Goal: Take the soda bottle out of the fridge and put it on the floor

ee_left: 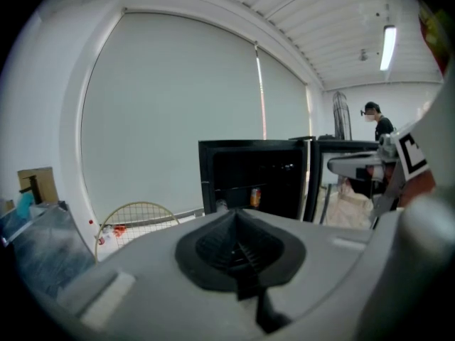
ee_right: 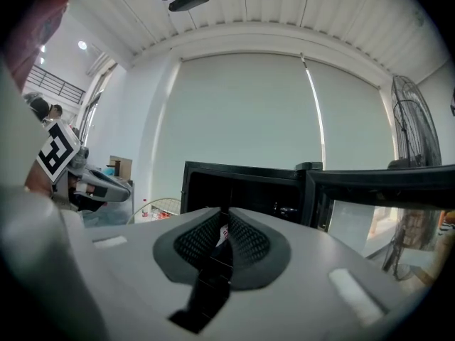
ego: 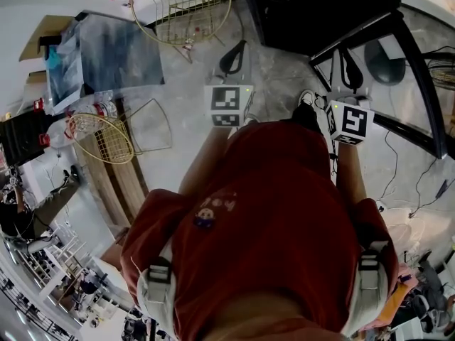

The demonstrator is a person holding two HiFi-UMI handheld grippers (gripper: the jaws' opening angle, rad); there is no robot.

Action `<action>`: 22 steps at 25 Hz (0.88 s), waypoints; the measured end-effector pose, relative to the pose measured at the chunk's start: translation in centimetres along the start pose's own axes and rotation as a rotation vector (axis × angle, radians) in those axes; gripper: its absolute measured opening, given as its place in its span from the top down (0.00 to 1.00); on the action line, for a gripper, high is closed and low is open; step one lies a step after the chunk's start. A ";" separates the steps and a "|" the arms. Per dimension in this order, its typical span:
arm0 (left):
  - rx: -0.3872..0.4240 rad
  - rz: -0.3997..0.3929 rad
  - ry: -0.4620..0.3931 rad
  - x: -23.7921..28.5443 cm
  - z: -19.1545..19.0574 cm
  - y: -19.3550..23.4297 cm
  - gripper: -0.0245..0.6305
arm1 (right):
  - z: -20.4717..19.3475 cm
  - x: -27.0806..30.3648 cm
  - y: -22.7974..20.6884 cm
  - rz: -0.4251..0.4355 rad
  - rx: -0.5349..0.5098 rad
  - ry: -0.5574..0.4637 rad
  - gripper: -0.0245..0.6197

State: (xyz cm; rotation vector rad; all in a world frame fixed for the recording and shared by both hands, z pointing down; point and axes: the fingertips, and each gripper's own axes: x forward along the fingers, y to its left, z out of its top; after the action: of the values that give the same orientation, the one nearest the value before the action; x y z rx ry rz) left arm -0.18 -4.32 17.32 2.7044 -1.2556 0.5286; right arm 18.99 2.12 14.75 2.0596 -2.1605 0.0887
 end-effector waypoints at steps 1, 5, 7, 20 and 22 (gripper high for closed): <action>-0.002 0.000 -0.001 -0.1 0.0 0.0 0.96 | 0.0 0.0 0.2 0.005 -0.003 0.000 0.92; -0.009 -0.002 -0.010 -0.3 0.2 -0.2 0.96 | -0.3 -0.1 0.7 0.031 -0.019 0.009 0.93; -0.009 -0.003 -0.011 -0.4 0.3 -0.3 0.96 | -0.5 -0.1 0.9 0.040 -0.022 0.015 0.93; -0.006 0.006 -0.016 -0.8 0.3 -0.1 0.96 | 0.0 0.1 1.7 0.075 -0.046 0.003 0.96; -0.005 0.006 -0.017 -0.8 0.3 -0.1 0.96 | -0.1 0.1 1.7 0.075 -0.045 0.003 0.96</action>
State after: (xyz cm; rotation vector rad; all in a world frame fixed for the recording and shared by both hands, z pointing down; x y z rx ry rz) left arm -0.50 -3.72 16.78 2.7079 -1.2678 0.5030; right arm 17.32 2.14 14.99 1.9529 -2.2173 0.0519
